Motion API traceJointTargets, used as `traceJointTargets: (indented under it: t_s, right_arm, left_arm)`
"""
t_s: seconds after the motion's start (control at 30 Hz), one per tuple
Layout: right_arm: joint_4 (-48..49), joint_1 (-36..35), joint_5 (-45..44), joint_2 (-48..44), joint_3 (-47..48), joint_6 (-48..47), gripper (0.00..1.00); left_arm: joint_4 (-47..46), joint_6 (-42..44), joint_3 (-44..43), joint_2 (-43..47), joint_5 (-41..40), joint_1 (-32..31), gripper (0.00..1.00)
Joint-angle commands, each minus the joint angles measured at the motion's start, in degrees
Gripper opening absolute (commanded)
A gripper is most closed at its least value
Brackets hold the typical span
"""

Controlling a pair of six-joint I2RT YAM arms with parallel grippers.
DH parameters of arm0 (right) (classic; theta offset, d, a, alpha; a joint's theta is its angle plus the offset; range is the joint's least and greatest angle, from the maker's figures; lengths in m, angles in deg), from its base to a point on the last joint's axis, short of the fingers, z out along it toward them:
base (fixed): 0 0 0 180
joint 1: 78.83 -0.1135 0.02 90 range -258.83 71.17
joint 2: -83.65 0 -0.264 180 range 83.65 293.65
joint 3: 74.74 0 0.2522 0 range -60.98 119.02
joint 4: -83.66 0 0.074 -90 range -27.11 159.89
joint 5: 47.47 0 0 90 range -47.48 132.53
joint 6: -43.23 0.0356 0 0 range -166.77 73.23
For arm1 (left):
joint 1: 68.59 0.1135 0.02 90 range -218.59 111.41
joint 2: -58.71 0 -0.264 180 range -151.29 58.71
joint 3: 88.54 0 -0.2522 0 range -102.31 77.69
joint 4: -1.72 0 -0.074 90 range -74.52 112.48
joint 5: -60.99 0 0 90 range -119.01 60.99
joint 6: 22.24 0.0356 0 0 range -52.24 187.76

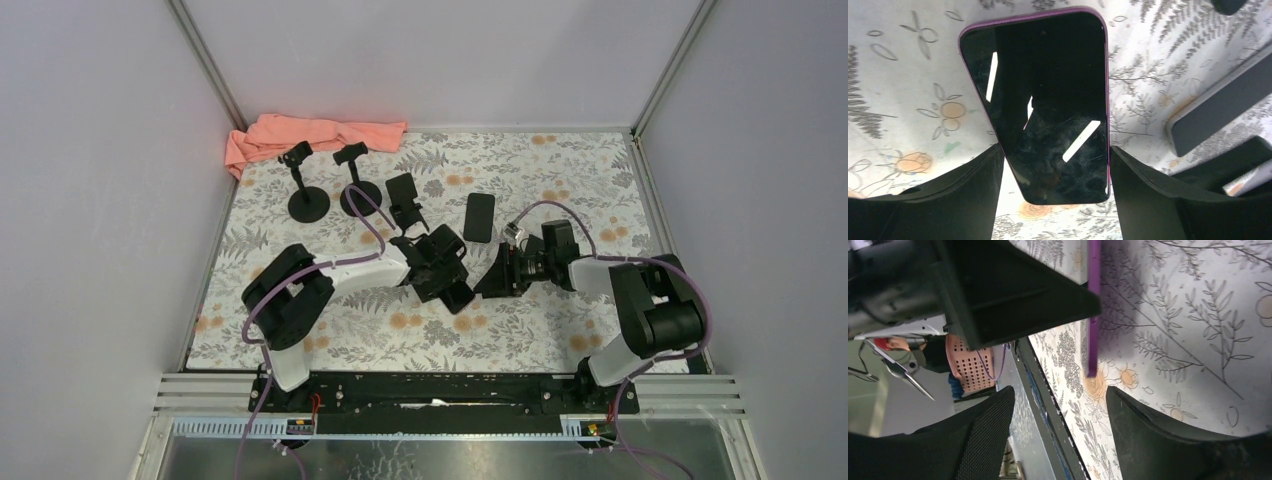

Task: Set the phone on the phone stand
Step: Pick up the phone at the center of the board.

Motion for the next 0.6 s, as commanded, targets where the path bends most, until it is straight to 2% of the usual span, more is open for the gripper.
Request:
traceJointTargets:
  t_s: [0.0, 0.13, 0.4, 0.57]
  right_arm:
    - [1.60, -1.15, 0.28, 6.19, 3.74, 3.07, 0.71]
    - [-3.34, -2.67, -0.53, 9.26, 6.43, -0.16, 0.68]
    - [-5.95, -3.43, -3.19, 10.09, 7.34, -3.48, 0.66]
    - [-6.83, -3.51, -3.69, 11.35, 8.22, -4.22, 0.52]
  left_arm:
    - [-4.37, -1.61, -2.42, -1.46, 1.77, -0.70, 0.31]
    - [-4.49, -1.70, -2.59, -1.74, 1.77, -0.78, 0.31]
    - [-5.80, -1.70, -2.64, -2.57, 2.85, -0.77, 0.31]
    - [-6.65, -1.71, -2.70, -2.22, 3.94, -0.76, 0.31]
